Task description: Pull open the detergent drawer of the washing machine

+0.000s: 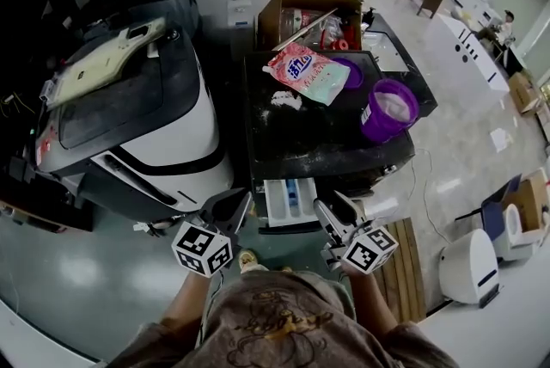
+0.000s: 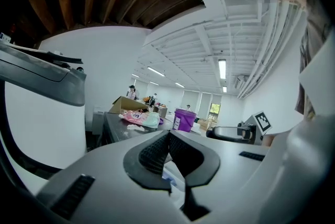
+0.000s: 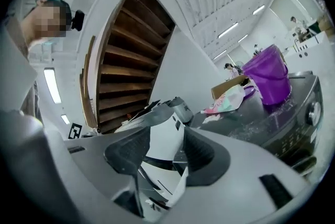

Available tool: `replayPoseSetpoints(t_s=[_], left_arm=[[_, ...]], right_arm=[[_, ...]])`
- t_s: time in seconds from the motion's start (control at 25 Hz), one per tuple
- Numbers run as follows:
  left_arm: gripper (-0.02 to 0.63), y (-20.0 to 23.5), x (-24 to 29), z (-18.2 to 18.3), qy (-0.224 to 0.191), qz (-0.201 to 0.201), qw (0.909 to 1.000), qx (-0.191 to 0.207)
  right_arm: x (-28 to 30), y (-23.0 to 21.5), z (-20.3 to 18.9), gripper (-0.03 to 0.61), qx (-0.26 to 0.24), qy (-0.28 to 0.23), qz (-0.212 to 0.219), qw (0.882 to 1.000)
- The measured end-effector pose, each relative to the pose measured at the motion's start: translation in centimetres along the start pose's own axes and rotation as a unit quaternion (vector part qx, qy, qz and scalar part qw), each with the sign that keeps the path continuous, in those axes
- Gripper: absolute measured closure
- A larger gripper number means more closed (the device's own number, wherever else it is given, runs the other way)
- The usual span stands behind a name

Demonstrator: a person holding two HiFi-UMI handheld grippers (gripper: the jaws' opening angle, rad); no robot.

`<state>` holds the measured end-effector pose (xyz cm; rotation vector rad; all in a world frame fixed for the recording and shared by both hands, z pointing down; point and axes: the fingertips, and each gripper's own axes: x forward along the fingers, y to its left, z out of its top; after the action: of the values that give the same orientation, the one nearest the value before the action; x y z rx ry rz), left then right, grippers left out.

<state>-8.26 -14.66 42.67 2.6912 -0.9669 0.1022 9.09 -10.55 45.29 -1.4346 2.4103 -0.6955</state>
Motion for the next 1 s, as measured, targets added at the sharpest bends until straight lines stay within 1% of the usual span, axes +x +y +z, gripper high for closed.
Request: replayPoseSetpoints(t_s=[0.04, 0.12, 0.2, 0.28, 0.56, 0.76, 1.0], left_arm=[[0.592, 0.1, -0.1, -0.1, -0.003, 0.005, 1.0000, 0.007], [0.592, 0.1, -0.4, -0.4, -0.008, 0.013, 0.9997, 0.021], [0.592, 0.3, -0.6, -0.6, -0.010, 0.017, 0.9995, 0.025], [0.592, 0.5, -0.9, -0.9, -0.013, 0.022, 0.9994, 0.025], [0.592, 1.3, -1.2, -2.3, -0.010, 0.038, 0.9990, 0.021], [0.592, 1.6, -1.5, -3.3, -0.007, 0.048, 0.9986, 0.020], [0.592, 1.6, -1.8, -3.4, -0.002, 0.057, 0.9982, 0.018]], right_arm=[[0.1, 0.1, -0.1, 0.387, -0.016, 0.002, -0.009, 1.000], [0.2, 0.3, -0.3, 0.427, -0.048, 0.003, -0.026, 0.999], [0.2, 0.4, -0.7, 0.462, -0.080, 0.007, -0.041, 0.996], [0.2, 0.4, -1.2, 0.500, -0.102, 0.013, -0.052, 0.993], [0.2, -0.2, -3.2, 0.574, -0.112, 0.029, -0.066, 0.991], [0.0, -0.7, -4.1, 0.574, -0.123, 0.037, -0.075, 0.989], [0.0, -1.3, -4.2, 0.574, -0.126, 0.044, -0.083, 0.988]])
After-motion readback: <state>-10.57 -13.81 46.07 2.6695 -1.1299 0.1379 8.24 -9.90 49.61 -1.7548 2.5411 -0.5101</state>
